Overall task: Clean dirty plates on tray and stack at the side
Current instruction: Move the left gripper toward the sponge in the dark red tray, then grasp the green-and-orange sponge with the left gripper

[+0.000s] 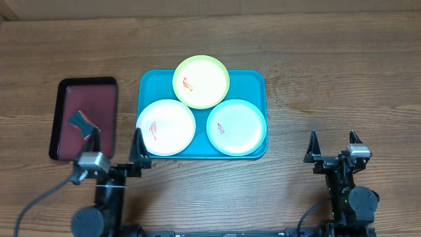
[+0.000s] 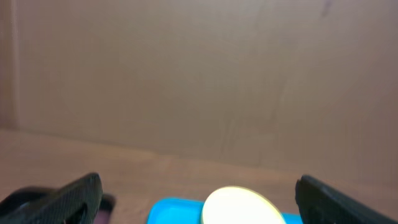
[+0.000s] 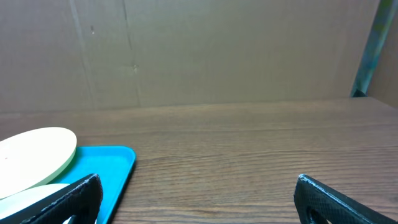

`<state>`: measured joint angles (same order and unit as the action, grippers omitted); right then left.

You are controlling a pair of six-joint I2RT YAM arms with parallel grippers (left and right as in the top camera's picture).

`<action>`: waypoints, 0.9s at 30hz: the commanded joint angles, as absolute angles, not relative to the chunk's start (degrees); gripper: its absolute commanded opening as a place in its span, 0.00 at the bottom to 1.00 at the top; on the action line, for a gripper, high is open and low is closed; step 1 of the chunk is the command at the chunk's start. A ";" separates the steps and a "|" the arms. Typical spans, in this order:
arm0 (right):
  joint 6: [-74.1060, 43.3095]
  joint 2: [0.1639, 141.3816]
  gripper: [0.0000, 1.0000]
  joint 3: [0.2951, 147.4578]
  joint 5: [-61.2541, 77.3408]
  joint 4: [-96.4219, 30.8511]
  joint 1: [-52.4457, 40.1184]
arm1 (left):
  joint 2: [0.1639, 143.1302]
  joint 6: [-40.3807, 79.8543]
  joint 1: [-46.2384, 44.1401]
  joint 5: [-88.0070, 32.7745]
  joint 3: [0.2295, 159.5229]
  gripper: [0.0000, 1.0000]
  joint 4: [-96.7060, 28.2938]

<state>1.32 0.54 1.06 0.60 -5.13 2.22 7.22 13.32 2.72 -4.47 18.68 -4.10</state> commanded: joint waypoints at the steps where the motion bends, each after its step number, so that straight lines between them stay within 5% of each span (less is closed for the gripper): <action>1: 1.54 0.16 1.00 0.45 0.25 -4.82 2.37 | 19.46 6.48 2.98 -0.45 30.00 1.00 -12.73; 16: 1.54 0.16 1.00 0.45 0.25 -4.82 2.37 | 67.92 3.86 6.20 -5.82 75.11 1.00 -48.10; 23: 1.54 0.16 1.00 0.45 0.25 -4.82 2.37 | 74.15 10.61 9.41 -6.72 78.87 1.00 -51.88; 27: 1.54 0.16 1.00 0.45 0.25 -4.82 2.37 | 77.21 15.31 10.41 5.78 78.81 1.00 -52.86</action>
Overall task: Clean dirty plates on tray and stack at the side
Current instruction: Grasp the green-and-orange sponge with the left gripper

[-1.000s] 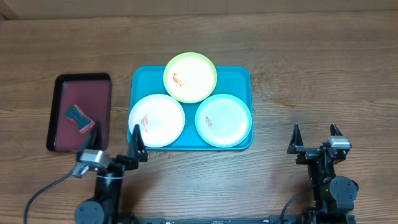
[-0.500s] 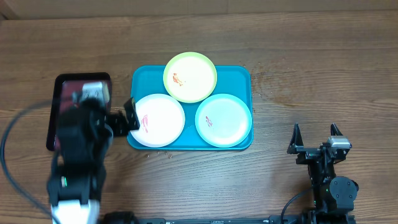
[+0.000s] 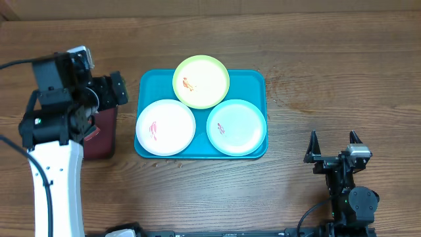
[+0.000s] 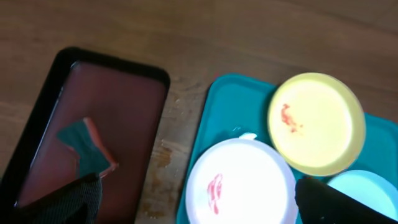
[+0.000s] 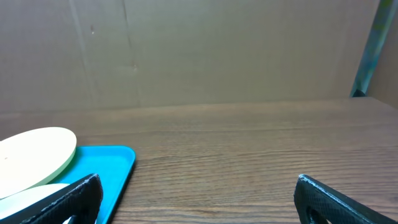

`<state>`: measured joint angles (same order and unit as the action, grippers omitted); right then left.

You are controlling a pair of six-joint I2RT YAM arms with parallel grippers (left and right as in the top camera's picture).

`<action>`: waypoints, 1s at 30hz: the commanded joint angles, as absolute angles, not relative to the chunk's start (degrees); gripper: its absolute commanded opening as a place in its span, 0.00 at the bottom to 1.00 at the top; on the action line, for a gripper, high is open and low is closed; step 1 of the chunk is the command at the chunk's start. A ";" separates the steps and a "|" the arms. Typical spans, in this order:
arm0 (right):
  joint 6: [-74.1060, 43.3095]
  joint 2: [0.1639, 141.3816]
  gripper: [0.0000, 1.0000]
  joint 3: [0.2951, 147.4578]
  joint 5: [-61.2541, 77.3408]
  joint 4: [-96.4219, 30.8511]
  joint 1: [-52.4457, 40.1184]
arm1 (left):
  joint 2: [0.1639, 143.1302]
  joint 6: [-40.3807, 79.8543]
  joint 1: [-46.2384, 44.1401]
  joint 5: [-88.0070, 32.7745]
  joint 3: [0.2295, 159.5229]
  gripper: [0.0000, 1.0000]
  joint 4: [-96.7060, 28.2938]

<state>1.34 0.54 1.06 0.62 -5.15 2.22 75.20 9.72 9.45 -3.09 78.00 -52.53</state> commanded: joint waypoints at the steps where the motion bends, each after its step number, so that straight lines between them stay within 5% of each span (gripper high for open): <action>1: 1.54 0.16 1.00 0.45 0.25 -4.82 2.37 | 77.97 18.72 11.49 8.99 78.81 1.00 -52.95; 13: 1.54 0.16 1.00 0.45 0.27 -4.82 2.37 | 91.79 29.19 27.88 3.77 78.81 1.00 -52.66; 30: 1.54 0.16 1.00 0.45 0.25 -4.82 2.37 | 112.95 20.75 28.58 -3.53 78.81 0.97 -49.95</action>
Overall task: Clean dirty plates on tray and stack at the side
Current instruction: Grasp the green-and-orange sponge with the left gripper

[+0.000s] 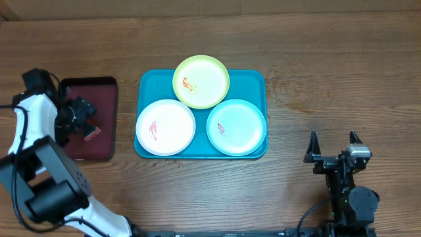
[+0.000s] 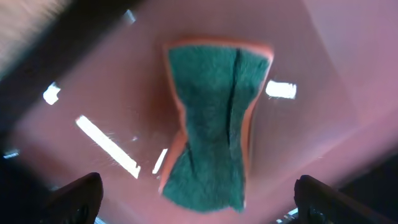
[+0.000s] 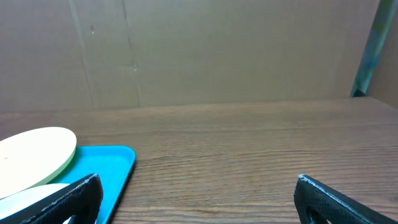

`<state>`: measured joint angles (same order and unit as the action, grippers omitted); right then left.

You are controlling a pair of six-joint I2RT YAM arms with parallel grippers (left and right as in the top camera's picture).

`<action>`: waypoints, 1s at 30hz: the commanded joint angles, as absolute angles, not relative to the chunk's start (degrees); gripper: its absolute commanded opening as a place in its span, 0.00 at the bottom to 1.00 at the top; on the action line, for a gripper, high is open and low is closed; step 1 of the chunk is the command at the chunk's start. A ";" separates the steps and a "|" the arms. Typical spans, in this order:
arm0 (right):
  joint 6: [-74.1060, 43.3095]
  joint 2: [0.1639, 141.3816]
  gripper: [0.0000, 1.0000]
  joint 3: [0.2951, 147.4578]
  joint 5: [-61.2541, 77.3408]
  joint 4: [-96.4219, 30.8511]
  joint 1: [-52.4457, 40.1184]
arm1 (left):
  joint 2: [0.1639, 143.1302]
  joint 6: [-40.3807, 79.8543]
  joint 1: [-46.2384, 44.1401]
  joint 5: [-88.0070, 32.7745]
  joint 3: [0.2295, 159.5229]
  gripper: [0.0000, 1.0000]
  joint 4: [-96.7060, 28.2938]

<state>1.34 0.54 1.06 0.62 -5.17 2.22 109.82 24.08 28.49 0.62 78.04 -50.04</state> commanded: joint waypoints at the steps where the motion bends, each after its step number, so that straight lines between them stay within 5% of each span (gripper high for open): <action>1: 1.54 0.16 1.00 0.45 0.27 -4.82 2.37 | 113.67 20.73 28.51 -3.92 78.81 0.96 -49.89; 6: 1.54 0.16 1.00 0.45 0.27 -4.82 2.37 | 116.55 20.71 28.49 -4.10 78.81 0.89 -49.43; 11: 1.54 0.16 1.00 0.45 0.27 -4.82 2.37 | 116.88 20.75 28.49 -4.03 78.81 0.50 -49.41; 15: 1.54 0.16 1.00 0.45 0.27 -4.82 2.37 | 116.88 20.78 28.49 -4.05 78.81 0.04 -49.41; 20: 1.54 0.16 1.00 0.45 0.27 -4.82 2.37 | 116.88 20.75 28.47 -3.99 78.81 0.04 -48.82; 21: 1.54 0.16 1.00 0.45 0.25 -4.82 2.37 | 116.88 20.73 28.47 -3.75 78.81 0.21 -48.18; 22: 1.54 0.16 1.00 0.45 0.25 -4.82 2.37 | 116.88 20.73 28.49 -3.18 78.81 0.50 -47.22; 23: 1.54 0.16 1.00 0.45 0.25 -4.82 2.37 | 116.88 20.73 28.49 -2.20 78.81 0.94 -46.19; 24: 1.54 0.16 1.00 0.45 0.25 -4.82 2.37 | 116.88 20.75 28.49 -1.17 78.81 1.00 -45.36; 30: 1.54 0.16 1.00 0.45 0.27 -4.82 2.37 | 116.88 20.73 28.49 4.47 78.81 1.00 -41.30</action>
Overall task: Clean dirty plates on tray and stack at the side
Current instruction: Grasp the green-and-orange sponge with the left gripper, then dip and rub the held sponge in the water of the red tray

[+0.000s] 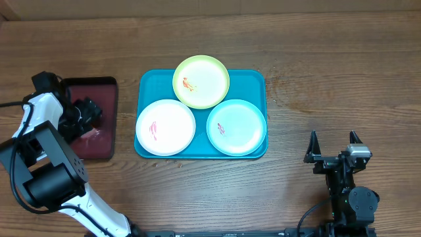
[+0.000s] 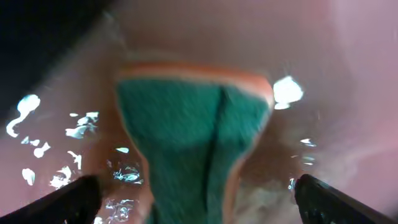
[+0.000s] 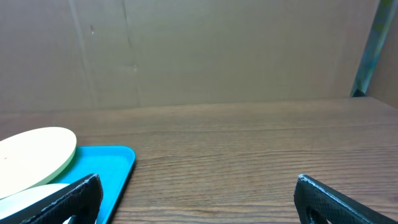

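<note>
Three stained plates lie on the teal tray (image 1: 253,82): a yellow-green plate (image 1: 201,81) at the back, a white plate (image 1: 166,127) front left and a pale blue plate (image 1: 237,127) front right. A green sponge (image 2: 193,143) with an orange edge lies in the dark red tray (image 1: 105,141). My left gripper (image 1: 84,112) is low over the sponge and open, its fingers (image 2: 74,199) wide on either side. My right gripper (image 1: 335,155) is open near the front right edge with nothing in it.
Small crumbs (image 1: 168,162) lie on the wooden table just in front of the teal tray. The dark red tray has a wet, shiny floor (image 2: 50,124). A brown cardboard wall (image 3: 217,50) stands behind the table.
My left gripper has come lower onto the sponge, which now fills more of the left wrist view. It is still open. The right arm and the plates have not moved.
My left arm was parked at the front of the table, open. Then it was up over the table's left side with both trays in view. Then it hung above the sponge in the red tray, and now stands close over it. The right arm stayed parked.
</note>
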`<state>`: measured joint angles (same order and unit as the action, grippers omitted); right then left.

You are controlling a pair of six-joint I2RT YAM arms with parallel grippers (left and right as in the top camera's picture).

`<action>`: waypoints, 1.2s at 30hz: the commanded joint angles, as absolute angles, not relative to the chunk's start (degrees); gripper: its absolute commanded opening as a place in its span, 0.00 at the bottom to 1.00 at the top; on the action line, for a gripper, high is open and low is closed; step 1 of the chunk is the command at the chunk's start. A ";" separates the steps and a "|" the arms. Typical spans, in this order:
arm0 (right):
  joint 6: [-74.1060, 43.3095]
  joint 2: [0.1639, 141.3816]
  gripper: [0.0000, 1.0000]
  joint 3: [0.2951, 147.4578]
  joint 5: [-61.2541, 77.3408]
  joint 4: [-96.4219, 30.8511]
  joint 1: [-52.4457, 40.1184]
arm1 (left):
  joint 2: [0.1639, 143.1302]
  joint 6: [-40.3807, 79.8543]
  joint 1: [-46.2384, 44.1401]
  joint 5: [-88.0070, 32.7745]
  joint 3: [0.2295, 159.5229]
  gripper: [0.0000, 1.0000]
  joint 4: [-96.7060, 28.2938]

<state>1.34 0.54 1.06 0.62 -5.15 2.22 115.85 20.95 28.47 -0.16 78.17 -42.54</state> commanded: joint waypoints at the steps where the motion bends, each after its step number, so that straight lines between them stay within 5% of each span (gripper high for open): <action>1: 1.54 0.16 1.00 0.45 0.27 -4.82 2.37 | 116.88 20.73 28.49 4.93 78.81 1.00 -40.88; 5: 1.54 0.16 1.00 0.45 0.27 -4.82 2.37 | 116.90 20.73 28.49 5.08 78.78 1.00 -38.76; 7: 1.54 0.16 1.00 0.45 0.25 -4.82 2.37 | 116.90 19.77 28.49 5.06 78.13 0.92 -36.56; 9: 1.54 0.16 1.00 0.45 0.27 -4.82 2.37 | 116.90 19.38 28.49 5.06 77.71 0.76 -35.83; 15: 1.54 0.16 1.00 0.45 0.25 -4.82 2.37 | 116.90 19.25 28.51 5.08 77.71 0.06 -35.75; 16: 1.54 0.16 1.00 0.45 0.25 -4.82 2.37 | 116.90 19.27 28.51 5.06 77.71 0.04 -35.77; 19: 1.54 0.16 1.00 0.45 0.25 -4.82 2.37 | 116.90 19.27 28.51 4.91 77.71 0.04 -35.97; 20: 1.54 0.16 1.00 0.45 0.25 -4.82 2.37 | 116.90 19.27 28.47 4.86 77.71 0.16 -36.25; 21: 1.54 0.16 1.00 0.45 0.27 -4.82 2.37 | 116.90 19.29 28.47 4.86 77.71 0.40 -36.71; 22: 1.54 0.16 1.00 0.45 0.25 -4.82 2.37 | 116.90 19.29 28.45 4.84 77.71 0.80 -37.39; 23: 1.54 0.16 1.00 0.45 0.27 -4.82 2.37 | 116.90 19.29 28.45 4.71 77.71 1.00 -38.09; 28: 1.54 0.16 1.00 0.45 0.25 -4.82 2.37 | 116.90 19.29 28.47 0.64 77.71 1.00 -41.93; 34: 1.54 0.16 1.00 0.45 0.27 -4.82 2.37 | 116.90 19.73 28.47 -3.88 77.71 0.73 -46.94; 36: 1.54 0.16 1.00 0.45 0.25 -4.82 2.37 | 116.90 19.73 28.47 -4.60 77.71 0.55 -47.53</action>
